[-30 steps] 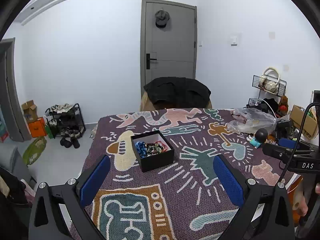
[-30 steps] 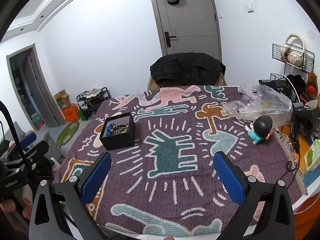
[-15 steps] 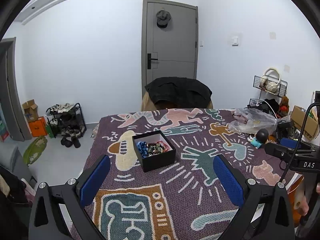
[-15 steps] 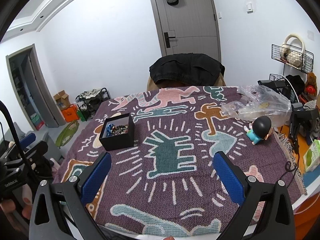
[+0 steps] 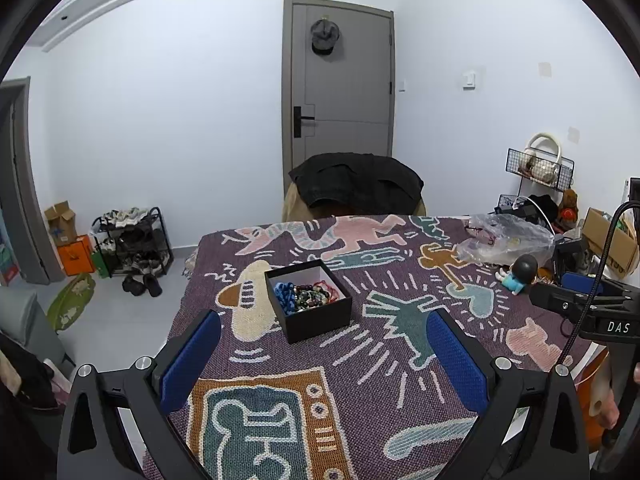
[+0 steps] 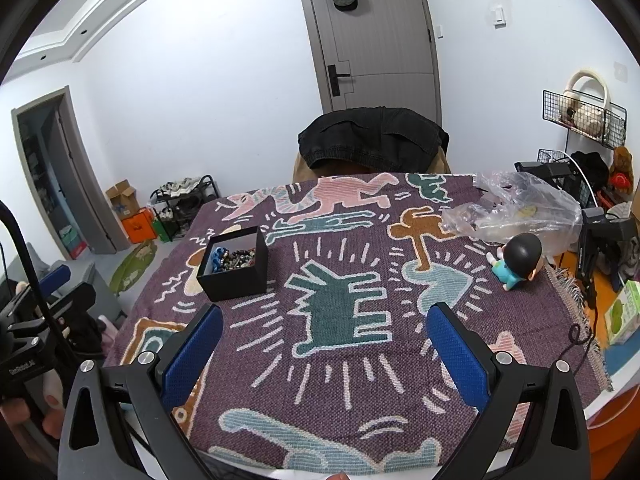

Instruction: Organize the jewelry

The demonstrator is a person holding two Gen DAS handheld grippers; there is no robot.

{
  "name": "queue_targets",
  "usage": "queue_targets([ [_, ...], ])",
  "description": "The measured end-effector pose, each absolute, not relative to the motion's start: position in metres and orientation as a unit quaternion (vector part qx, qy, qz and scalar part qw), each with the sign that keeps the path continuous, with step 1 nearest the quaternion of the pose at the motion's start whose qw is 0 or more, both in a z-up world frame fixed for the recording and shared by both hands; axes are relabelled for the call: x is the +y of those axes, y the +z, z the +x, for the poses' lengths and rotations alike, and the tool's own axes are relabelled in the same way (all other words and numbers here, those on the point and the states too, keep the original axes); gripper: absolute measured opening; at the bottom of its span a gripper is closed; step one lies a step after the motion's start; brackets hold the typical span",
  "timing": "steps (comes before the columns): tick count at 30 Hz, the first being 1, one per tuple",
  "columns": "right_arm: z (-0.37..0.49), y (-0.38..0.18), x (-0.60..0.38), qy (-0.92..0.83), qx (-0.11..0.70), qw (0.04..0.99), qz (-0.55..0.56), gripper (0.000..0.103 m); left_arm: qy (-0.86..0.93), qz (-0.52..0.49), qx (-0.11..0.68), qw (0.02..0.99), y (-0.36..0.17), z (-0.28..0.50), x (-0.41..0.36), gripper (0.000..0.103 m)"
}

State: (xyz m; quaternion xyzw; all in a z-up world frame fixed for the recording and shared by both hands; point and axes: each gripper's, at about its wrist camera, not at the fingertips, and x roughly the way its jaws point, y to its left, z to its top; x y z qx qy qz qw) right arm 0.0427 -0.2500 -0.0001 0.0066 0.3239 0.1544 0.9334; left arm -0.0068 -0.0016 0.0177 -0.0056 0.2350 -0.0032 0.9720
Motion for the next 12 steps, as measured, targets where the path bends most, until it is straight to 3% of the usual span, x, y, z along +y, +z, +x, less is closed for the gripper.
queue_targets([
  [12, 0.0463, -0.0037, -0.2490, 0.152, 0.328, 0.932, 0.006, 0.102, -0.004, 0.002, 0.229, 0.973, 0.0165, -0.0099, -0.0053, 0.103],
])
